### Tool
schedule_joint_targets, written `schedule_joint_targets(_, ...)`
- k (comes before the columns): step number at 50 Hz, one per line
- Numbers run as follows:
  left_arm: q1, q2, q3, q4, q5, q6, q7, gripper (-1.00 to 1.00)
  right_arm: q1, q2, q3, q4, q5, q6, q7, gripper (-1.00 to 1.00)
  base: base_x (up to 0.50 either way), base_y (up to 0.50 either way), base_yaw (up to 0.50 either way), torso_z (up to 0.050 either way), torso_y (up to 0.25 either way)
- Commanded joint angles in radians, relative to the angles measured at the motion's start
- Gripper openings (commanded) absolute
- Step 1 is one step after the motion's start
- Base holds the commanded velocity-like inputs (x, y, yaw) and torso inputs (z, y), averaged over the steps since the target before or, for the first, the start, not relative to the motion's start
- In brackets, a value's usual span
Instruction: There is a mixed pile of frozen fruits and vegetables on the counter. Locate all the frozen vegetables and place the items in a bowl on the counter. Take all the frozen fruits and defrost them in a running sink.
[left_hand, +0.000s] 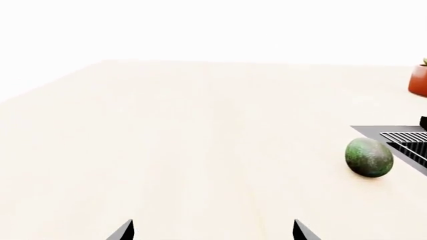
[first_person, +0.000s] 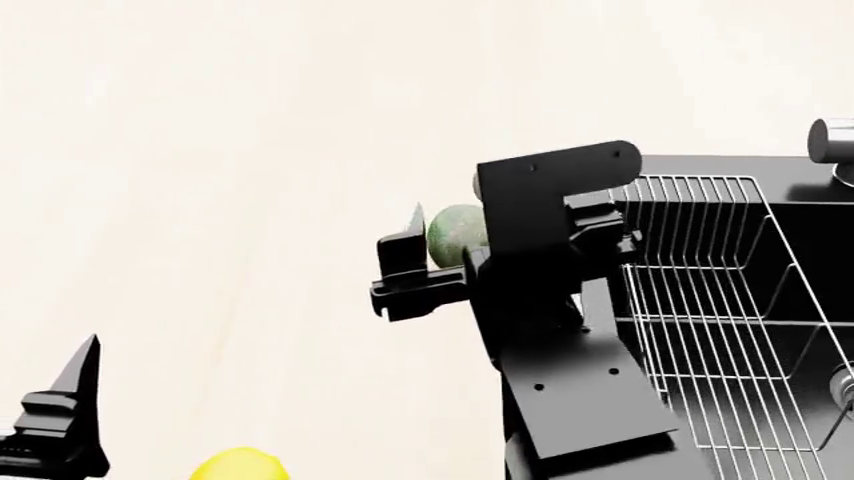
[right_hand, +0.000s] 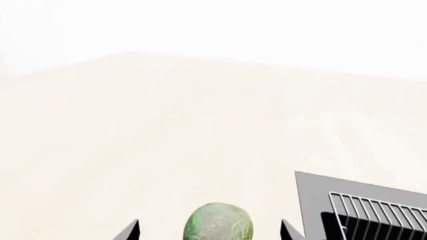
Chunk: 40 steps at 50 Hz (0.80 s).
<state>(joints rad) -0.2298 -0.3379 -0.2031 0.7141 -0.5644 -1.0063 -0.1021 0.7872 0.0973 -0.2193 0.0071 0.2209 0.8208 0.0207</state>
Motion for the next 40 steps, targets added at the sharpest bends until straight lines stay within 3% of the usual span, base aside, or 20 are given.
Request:
schedule_joint_targets(1, -0.011, 0.011, 0.015, -0.021, 0.017, 0.002, -0.019, 1.0, 0.09, -0.038, -0.052, 0.167, -0.025, -0.029, 0.008, 1.0, 0.0, 0.0, 0.0, 0.0, 0.0)
schedule_joint_targets(12, -0.012, 0.014, 0.01, -0.02, 0.013, -0.004, -0.037, 1.0, 0.187, -0.071, -0.074, 0.5, -0.04, -0.186, 0.025, 1.0, 0.0, 0.0, 0.0, 0.0, 0.0)
schedule_joint_targets(21, -0.007, 0.006, 0.022, -0.021, 0.021, 0.017, -0.034, 1.0, 0.222, -0.074, -0.103, 0.556, -0.016, -0.207, 0.034, 1.0, 0.0, 0.0, 0.0, 0.002, 0.0)
schedule_joint_targets(35, -0.002, 0.0, 0.031, -0.023, 0.03, 0.04, -0.039, 1.0, 0.279, -0.075, -0.133, 0.63, 0.03, -0.238, 0.062, 1.0, 0.0, 0.0, 0.0, 0.04, -0.149)
schedule_joint_targets(36, 0.031, -0.049, -0.117, 0.06, -0.081, -0.05, -0.012, 1.0, 0.282, -0.073, -0.136, 0.629, 0.032, -0.238, 0.065, 1.0, 0.0, 0.0, 0.0, 0.042, -0.17)
schedule_joint_targets(40, 0.019, -0.059, -0.135, 0.075, -0.107, -0.084, -0.018, 1.0, 0.289, -0.071, -0.143, 0.631, 0.037, -0.239, 0.072, 1.0, 0.0, 0.0, 0.0, 0.042, -0.168)
